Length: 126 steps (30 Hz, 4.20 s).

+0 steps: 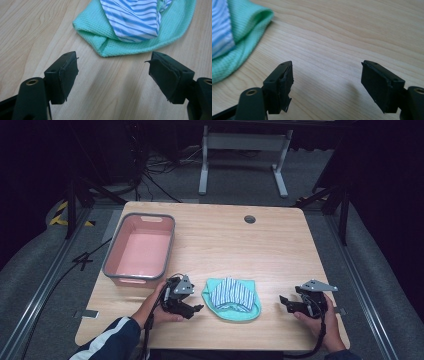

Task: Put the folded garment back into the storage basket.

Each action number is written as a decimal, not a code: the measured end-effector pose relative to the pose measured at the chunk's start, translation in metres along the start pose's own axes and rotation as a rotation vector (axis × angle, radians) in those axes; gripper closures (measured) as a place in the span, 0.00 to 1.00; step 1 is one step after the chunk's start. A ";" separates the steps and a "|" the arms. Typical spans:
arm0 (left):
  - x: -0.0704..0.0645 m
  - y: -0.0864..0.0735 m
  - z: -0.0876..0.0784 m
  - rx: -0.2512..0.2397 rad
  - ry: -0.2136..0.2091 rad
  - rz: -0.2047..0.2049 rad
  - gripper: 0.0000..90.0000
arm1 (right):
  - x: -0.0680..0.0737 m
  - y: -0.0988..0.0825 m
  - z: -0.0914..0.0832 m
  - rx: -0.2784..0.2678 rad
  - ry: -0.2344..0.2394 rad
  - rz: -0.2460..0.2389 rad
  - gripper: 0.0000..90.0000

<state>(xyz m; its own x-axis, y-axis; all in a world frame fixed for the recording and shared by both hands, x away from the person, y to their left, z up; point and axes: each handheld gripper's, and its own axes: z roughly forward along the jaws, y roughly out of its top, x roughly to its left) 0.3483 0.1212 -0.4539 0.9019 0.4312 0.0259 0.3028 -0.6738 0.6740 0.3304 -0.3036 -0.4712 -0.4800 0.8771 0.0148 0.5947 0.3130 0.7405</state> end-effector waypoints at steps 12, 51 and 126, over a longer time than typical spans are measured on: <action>0.007 0.018 0.008 0.028 0.055 -0.067 0.29 | 0.035 0.022 0.000 -0.017 0.066 -0.083 0.28; 0.017 0.030 0.055 0.083 0.033 -0.144 0.15 | 0.086 0.048 0.059 0.126 0.120 -0.099 0.27; 0.025 0.067 -0.018 -0.070 0.029 0.016 0.90 | 0.099 0.110 0.023 -0.021 0.268 -0.123 0.89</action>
<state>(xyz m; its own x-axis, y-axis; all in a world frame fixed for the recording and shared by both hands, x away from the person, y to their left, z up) 0.3851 0.0979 -0.3949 0.8968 0.4386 0.0581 0.2649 -0.6377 0.7233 0.3638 -0.1740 -0.4038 -0.7026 0.7046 0.0992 0.5092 0.4006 0.7617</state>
